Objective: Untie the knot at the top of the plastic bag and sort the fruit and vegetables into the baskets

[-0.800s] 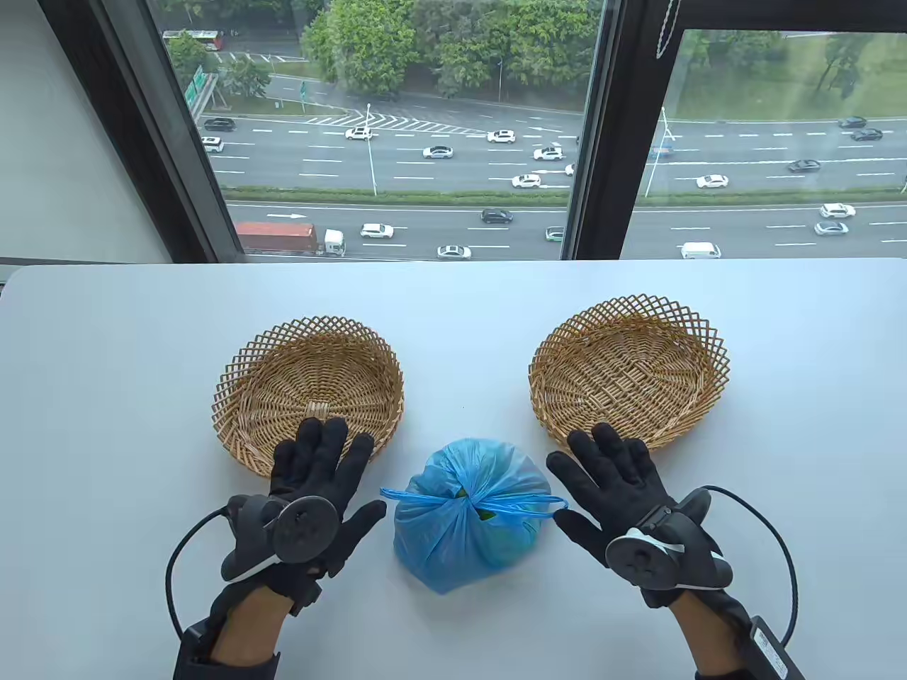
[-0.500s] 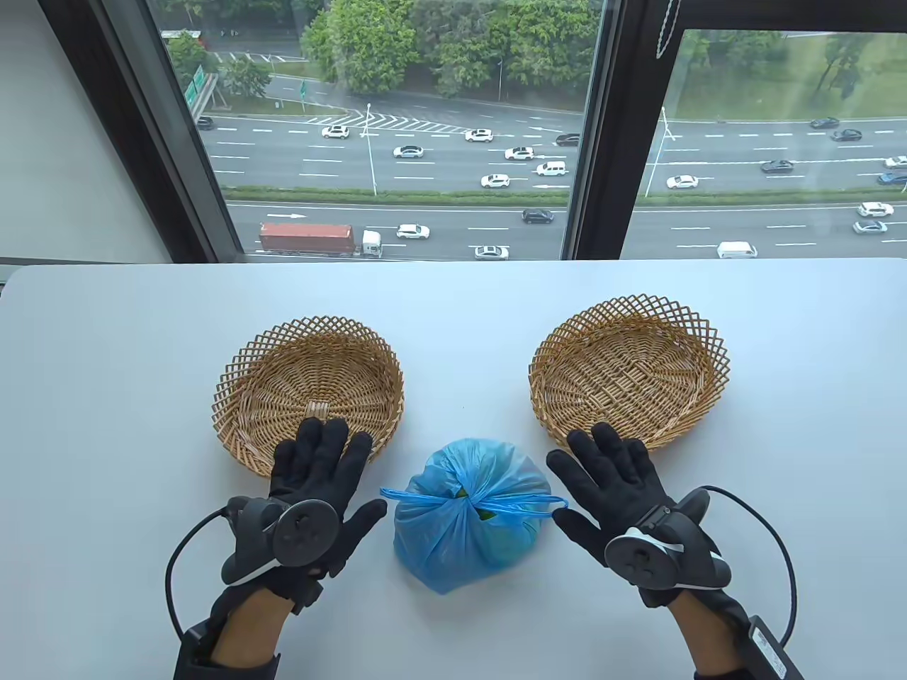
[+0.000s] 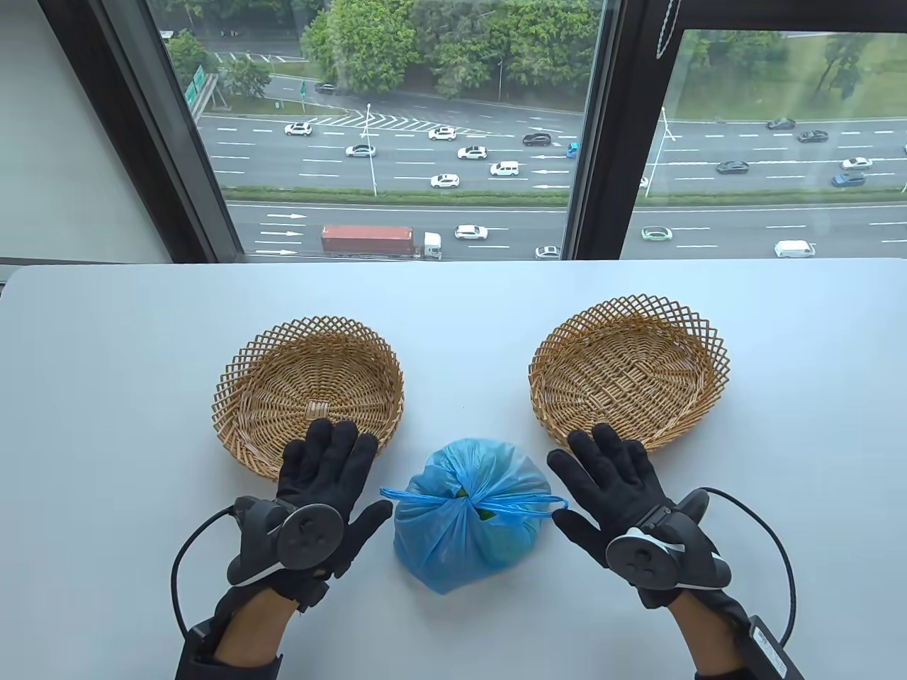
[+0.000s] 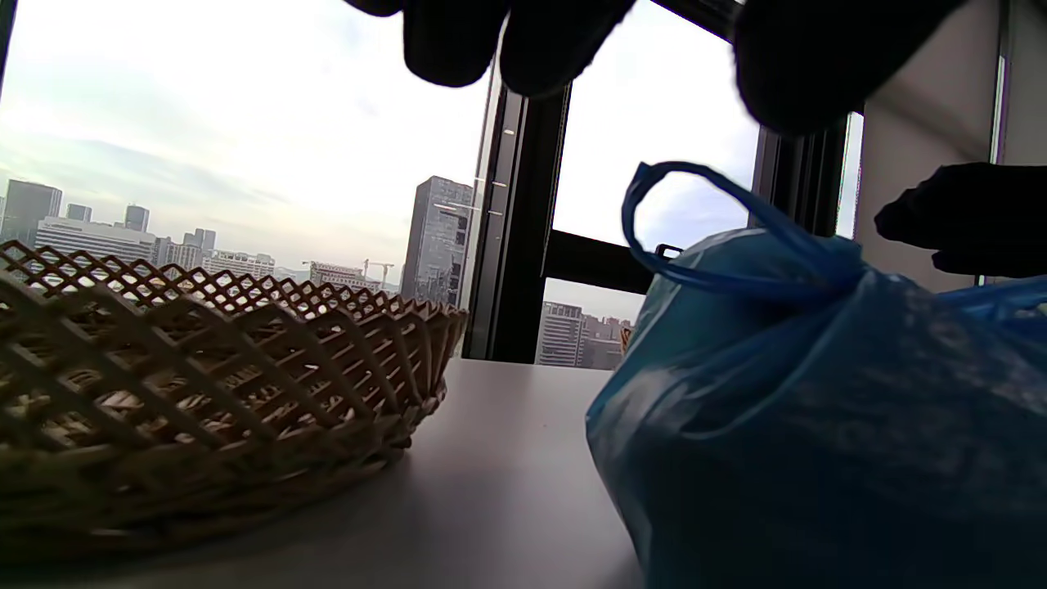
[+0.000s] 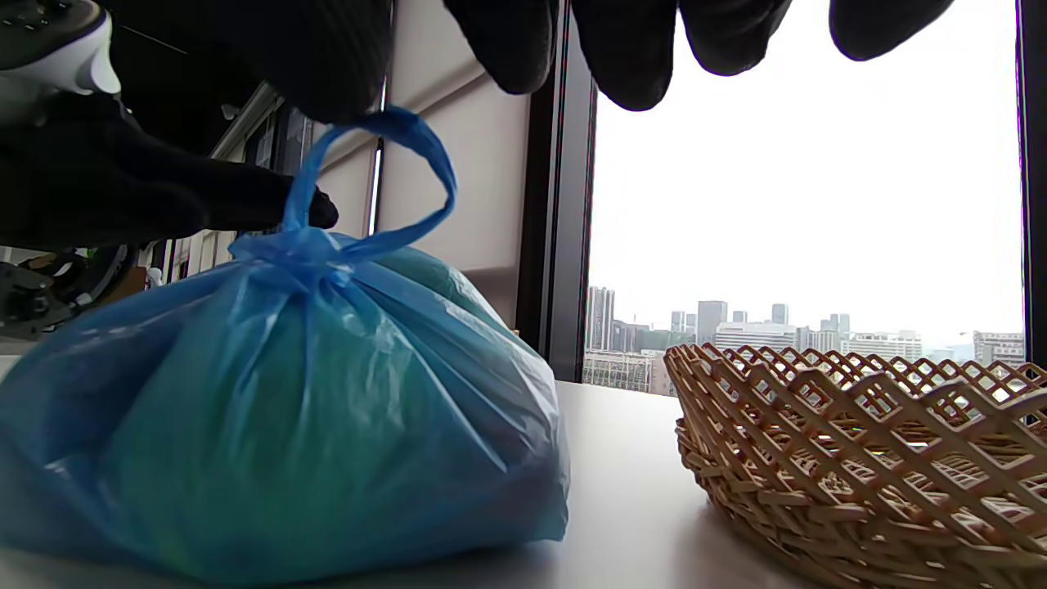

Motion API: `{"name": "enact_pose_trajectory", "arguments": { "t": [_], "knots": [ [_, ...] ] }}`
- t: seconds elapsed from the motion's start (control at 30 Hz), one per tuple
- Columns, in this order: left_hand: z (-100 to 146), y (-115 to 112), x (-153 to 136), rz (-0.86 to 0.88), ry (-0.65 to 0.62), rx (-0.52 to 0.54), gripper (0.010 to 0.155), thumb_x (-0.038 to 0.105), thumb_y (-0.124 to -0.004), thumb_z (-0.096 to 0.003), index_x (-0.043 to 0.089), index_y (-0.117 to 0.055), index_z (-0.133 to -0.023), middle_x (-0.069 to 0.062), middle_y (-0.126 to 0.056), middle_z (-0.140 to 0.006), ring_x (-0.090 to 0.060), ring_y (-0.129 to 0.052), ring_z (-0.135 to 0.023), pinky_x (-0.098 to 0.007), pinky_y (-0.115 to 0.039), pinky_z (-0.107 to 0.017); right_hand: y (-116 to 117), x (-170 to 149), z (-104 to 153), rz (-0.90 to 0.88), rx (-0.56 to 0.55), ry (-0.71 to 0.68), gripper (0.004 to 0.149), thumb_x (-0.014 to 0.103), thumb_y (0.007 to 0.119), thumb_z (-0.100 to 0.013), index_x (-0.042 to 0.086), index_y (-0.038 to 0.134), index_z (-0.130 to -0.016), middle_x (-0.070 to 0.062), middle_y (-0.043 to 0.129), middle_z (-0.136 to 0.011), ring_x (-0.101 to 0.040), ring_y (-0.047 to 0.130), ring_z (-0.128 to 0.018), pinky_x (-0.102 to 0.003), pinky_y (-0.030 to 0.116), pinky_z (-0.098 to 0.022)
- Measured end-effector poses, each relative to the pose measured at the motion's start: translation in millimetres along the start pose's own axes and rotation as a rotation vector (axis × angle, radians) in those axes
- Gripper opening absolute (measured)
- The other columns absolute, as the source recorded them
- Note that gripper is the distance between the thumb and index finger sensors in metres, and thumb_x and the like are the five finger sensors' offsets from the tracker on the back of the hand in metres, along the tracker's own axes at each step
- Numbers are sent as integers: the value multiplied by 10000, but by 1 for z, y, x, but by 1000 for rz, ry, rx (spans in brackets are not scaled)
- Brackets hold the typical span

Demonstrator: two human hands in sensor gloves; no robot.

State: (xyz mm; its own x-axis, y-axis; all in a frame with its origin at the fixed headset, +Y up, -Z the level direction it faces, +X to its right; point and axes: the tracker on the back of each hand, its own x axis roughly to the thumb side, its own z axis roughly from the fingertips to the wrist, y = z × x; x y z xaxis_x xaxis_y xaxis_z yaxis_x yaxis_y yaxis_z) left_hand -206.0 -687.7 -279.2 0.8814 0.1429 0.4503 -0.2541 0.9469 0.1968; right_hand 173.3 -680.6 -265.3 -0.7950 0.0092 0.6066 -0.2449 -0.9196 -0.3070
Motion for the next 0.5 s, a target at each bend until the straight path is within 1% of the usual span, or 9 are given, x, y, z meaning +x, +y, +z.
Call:
{"name": "enact_pose_trajectory", "arguments": {
  "t": [0.07, 0.2, 0.3, 0.4, 0.5],
  "knots": [
    [0, 1, 1, 3, -10, 11, 816, 622, -698, -480, 188, -522, -1149, -159, -474, -1220, -446, -303, -1089, -662, -341, -721, -1, 0, 0, 0, -10, 6, 681, 476, 666, -581, 146, 474, -1145, -257, 475, -1154, -577, 451, -1010, -728, 488, -644],
    [2, 3, 1, 4, -11, 51, 809, 622, -697, -479, 187, -541, -1142, -151, -502, -1215, -444, -333, -1092, -665, -361, -721, -1, 1, 0, -2, -9, 13, 663, 453, 660, -586, 147, 474, -1143, -256, 478, -1152, -575, 451, -1009, -743, 476, -636],
    [1, -2, -1, 15, -3, 63, 801, 619, -699, -478, 174, -564, -1131, -157, -493, -1212, -447, -345, -1087, -665, -377, -718, -1, 0, 1, 0, -1, 14, 686, 476, 667, -580, 146, 465, -1147, -257, 478, -1153, -577, 453, -1009, -743, 479, -636],
    [1, -8, 3, 21, -48, 103, 800, 616, -702, -475, 160, -578, -1120, -163, -494, -1205, -449, -360, -1083, -666, -393, -714, -2, -1, 0, -6, 4, 24, 698, 486, 674, -575, 145, 463, -1147, -258, 484, -1152, -581, 458, -1008, -744, 481, -635],
    [2, -7, 8, 14, -65, 113, 798, 616, -702, -475, 161, -577, -1118, -158, -499, -1204, -447, -368, -1084, -666, -395, -714, -15, -8, 0, -9, -35, 69, 720, 513, 676, -570, 146, 462, -1152, -254, 503, -1154, -586, 454, -1013, -765, 465, -629]
  ]
}}
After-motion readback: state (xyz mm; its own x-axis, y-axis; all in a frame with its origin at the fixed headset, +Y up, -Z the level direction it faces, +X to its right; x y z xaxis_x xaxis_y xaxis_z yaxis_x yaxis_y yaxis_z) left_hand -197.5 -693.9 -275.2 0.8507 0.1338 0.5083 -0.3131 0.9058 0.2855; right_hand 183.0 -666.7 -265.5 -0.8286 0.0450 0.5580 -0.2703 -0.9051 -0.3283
